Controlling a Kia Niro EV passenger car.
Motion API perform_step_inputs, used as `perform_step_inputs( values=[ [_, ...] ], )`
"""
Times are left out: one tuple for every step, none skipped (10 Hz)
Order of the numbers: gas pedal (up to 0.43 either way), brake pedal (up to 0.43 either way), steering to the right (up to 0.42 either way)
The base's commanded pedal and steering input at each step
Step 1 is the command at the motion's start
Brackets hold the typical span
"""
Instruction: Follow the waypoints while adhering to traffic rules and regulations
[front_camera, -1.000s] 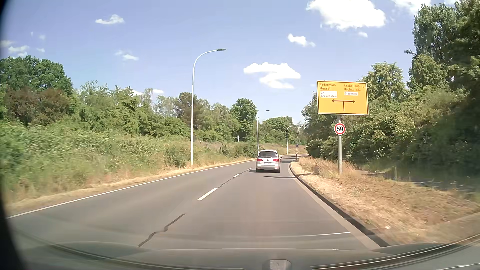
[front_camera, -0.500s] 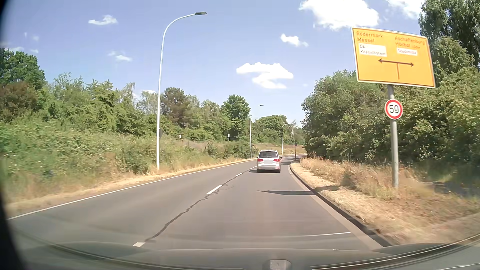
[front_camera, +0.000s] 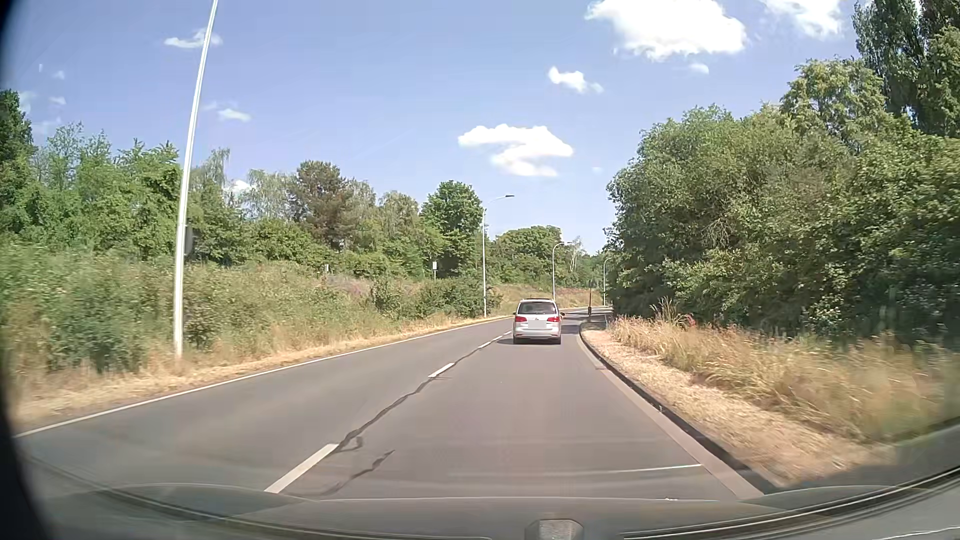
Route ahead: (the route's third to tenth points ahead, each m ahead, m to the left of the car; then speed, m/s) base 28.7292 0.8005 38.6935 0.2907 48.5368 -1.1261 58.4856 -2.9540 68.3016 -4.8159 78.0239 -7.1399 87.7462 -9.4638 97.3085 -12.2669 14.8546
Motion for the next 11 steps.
perform_step_inputs(
  values=[
    [0.000,0.030,0.016],
    [0.000,0.030,0.016],
    [0.000,0.030,0.016],
    [0.000,0.030,0.016],
    [0.000,0.030,0.016],
    [0.000,0.030,0.016],
    [0.000,0.030,0.016],
    [0.000,0.030,0.016],
    [0.000,0.030,0.016],
    [0.000,0.030,0.016],
    [0.000,0.037,0.016]
  ],
)
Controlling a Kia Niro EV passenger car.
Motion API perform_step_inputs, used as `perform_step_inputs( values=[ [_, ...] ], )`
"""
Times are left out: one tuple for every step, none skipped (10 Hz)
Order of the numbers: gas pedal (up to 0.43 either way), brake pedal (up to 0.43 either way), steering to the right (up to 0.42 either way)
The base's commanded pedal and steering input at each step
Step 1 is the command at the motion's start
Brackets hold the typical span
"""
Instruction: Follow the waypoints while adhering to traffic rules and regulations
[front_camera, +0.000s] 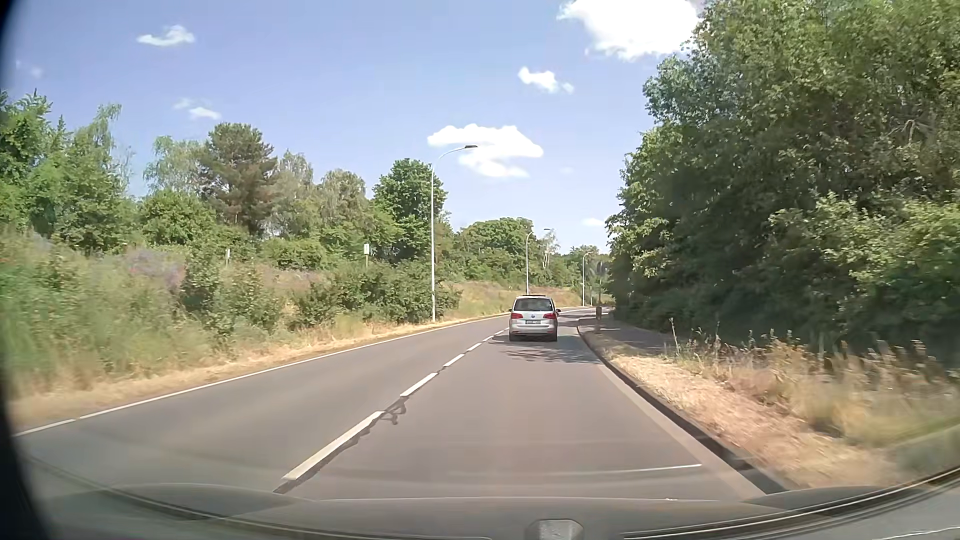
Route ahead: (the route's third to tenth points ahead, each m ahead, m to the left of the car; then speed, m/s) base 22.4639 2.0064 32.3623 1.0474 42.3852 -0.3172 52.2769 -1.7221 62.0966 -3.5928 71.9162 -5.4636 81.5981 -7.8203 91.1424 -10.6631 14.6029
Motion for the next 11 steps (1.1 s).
perform_step_inputs(
  values=[
    [0.000,0.030,0.016],
    [0.000,0.030,0.016],
    [0.000,0.030,0.016],
    [0.000,0.030,0.016],
    [0.000,0.030,0.016],
    [0.000,0.030,0.016],
    [0.000,0.030,0.016],
    [0.000,0.030,0.016],
    [0.000,0.030,0.016],
    [0.000,0.030,0.015],
    [0.000,0.030,0.015]
  ],
)
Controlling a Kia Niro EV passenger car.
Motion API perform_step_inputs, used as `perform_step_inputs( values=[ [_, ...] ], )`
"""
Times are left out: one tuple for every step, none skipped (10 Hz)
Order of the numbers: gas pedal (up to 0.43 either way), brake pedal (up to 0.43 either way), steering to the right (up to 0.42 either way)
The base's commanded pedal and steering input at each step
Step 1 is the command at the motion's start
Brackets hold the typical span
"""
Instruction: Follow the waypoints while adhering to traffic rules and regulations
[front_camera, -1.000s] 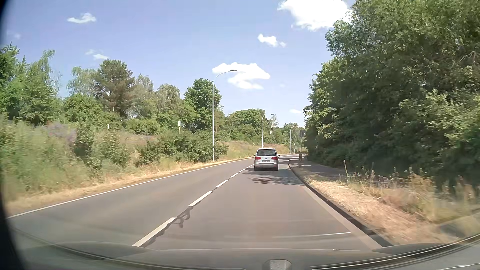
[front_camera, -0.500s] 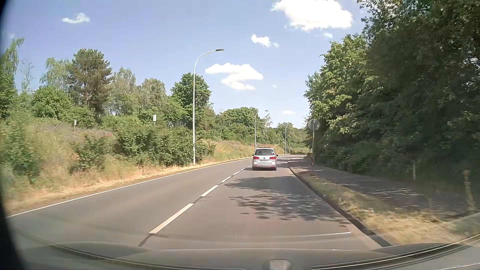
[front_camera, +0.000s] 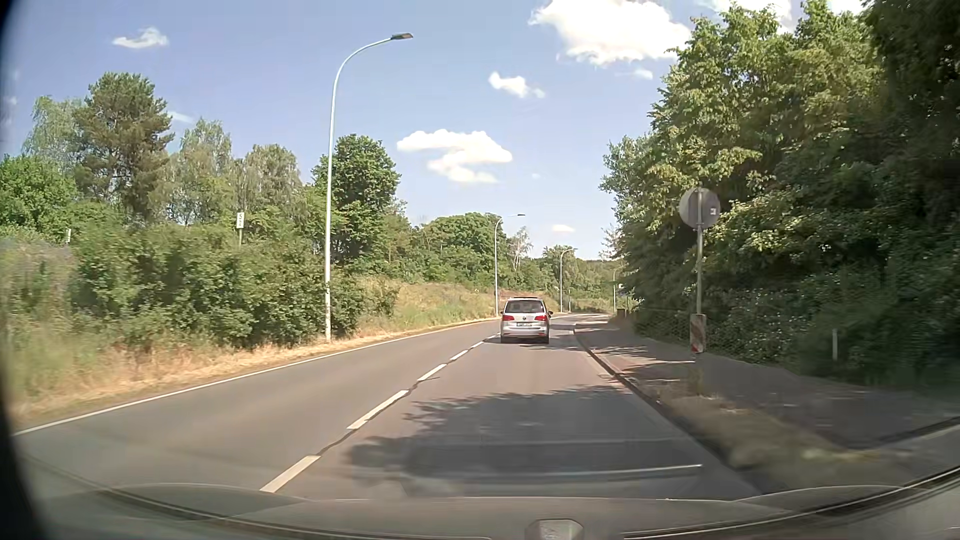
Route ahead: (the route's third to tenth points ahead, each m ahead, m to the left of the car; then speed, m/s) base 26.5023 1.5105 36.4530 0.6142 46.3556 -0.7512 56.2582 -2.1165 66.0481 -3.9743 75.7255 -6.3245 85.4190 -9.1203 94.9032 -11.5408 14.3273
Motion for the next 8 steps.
perform_step_inputs(
  values=[
    [0.000,0.037,0.015],
    [0.000,0.030,0.015],
    [0.000,0.030,0.015],
    [0.000,0.030,0.015],
    [0.000,0.030,0.015],
    [0.000,0.030,0.015],
    [0.000,0.030,0.015],
    [0.000,0.030,0.015]
  ],
)
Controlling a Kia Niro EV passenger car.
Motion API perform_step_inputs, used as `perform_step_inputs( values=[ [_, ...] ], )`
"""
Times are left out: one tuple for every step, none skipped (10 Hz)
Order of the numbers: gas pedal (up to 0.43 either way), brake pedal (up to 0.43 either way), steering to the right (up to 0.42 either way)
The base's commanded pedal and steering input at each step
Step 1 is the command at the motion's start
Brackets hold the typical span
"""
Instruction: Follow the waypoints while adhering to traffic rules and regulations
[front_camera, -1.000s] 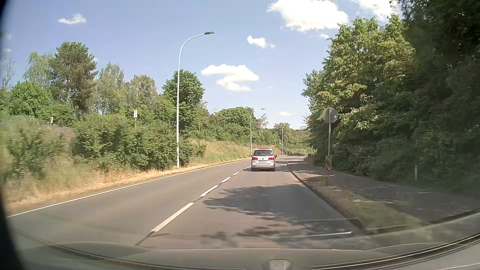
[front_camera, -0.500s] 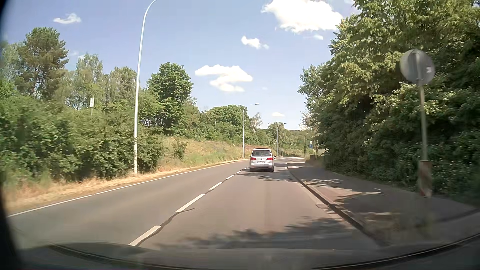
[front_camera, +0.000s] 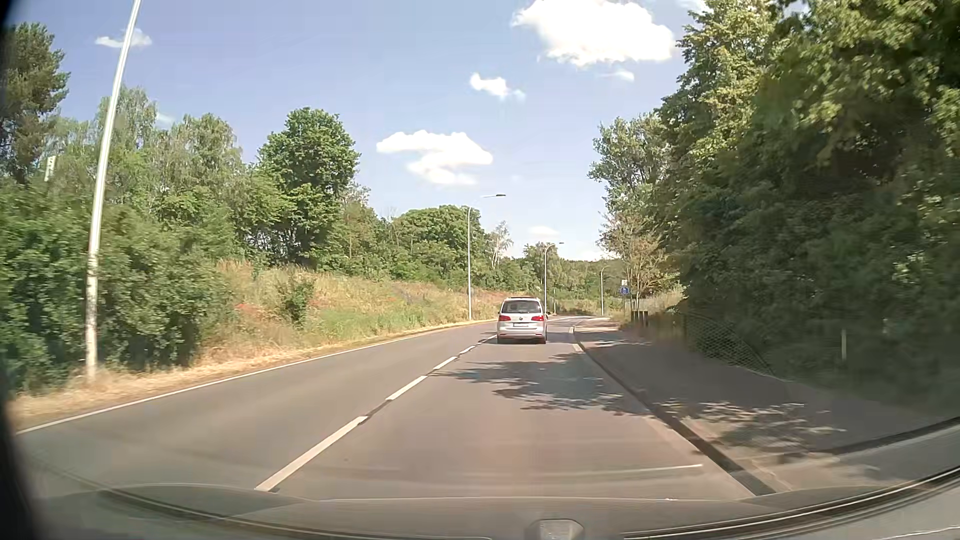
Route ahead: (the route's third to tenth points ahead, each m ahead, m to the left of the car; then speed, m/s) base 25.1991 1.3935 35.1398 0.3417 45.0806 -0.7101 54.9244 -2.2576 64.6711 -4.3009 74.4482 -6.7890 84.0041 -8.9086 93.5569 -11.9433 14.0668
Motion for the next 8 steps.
perform_step_inputs(
  values=[
    [0.000,0.030,0.015],
    [0.000,0.030,0.016],
    [0.000,0.030,0.015],
    [0.000,0.030,0.015],
    [0.000,0.030,0.016],
    [0.000,0.030,0.015],
    [0.000,0.030,0.015],
    [0.000,0.030,0.016]
  ],
)
